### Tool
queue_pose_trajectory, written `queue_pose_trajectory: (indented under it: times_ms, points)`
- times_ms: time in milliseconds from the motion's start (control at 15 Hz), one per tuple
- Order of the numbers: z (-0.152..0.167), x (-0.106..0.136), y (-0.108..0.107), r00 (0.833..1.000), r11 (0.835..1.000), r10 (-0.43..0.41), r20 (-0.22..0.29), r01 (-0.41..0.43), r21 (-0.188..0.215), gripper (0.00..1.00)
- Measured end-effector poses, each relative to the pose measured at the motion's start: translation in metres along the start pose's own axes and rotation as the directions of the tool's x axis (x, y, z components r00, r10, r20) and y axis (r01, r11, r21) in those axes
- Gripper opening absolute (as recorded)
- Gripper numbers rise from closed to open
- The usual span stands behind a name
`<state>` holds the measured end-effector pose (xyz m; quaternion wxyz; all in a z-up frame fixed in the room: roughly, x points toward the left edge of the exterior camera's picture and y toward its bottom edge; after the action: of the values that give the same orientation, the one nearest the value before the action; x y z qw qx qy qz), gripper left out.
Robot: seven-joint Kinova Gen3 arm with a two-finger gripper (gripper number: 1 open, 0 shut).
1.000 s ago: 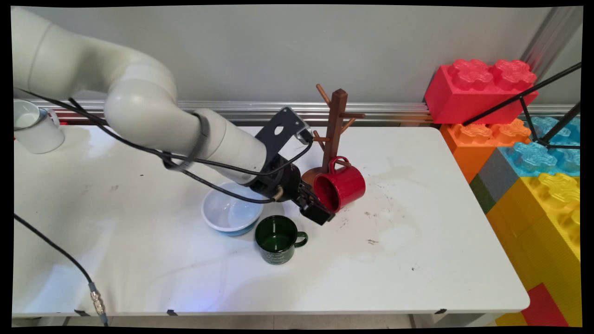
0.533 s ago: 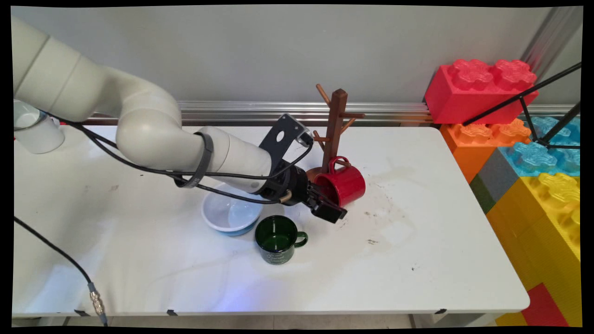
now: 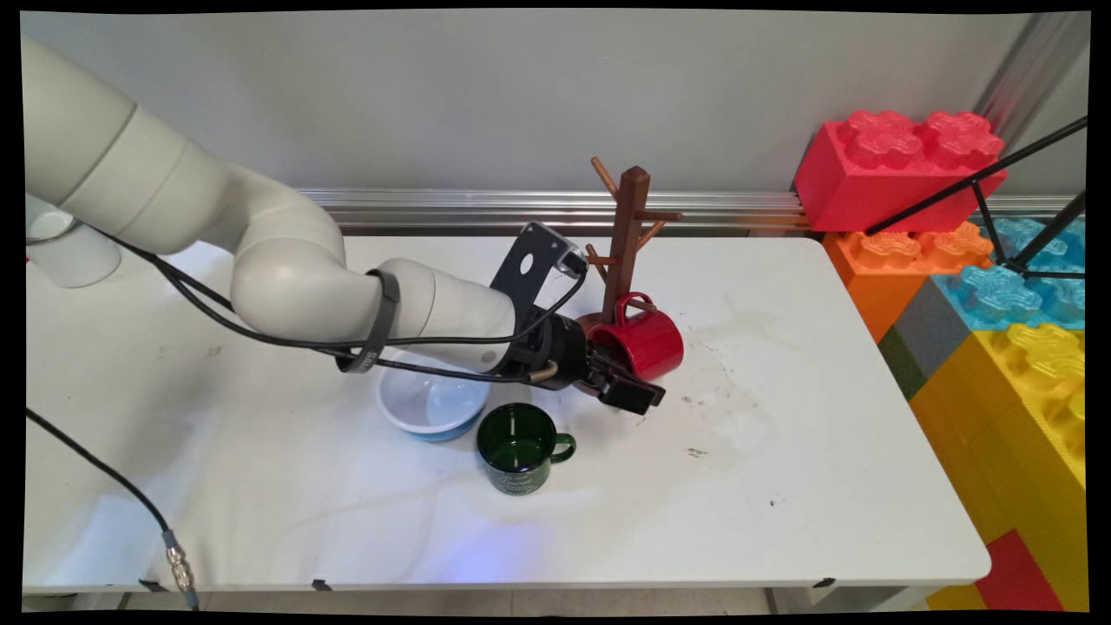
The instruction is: Pick up the red mug from the rack
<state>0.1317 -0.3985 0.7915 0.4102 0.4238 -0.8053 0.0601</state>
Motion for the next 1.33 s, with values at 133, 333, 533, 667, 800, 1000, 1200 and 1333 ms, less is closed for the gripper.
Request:
queue_pose_trajectory:
  times_ms: [133,333,533,667,800,1000,1200,1333]
  points:
    - [0.004,-0.003,0.000,1.000,1.000,-0.016,-0.015,0.016,0.001,1.00]
    - [0.010,-0.006,-0.001,0.999,0.999,-0.036,-0.032,0.036,0.003,1.00]
    - [0.014,-0.007,-0.001,0.998,0.999,-0.048,-0.042,0.048,0.004,1.00]
    - [0.018,-0.007,-0.002,0.997,0.998,-0.059,-0.050,0.059,0.003,1.00]
    - [0.022,-0.007,-0.003,0.996,0.997,-0.073,-0.055,0.073,0.004,1.00]
    - [0.028,-0.008,-0.004,0.993,0.995,-0.104,-0.055,0.104,0.002,1.00]
    - [0.035,-0.010,-0.005,0.989,0.990,-0.140,-0.050,0.140,0.002,1.00]
    - [0.038,-0.011,-0.007,0.984,0.986,-0.168,-0.051,0.169,0.004,1.00]
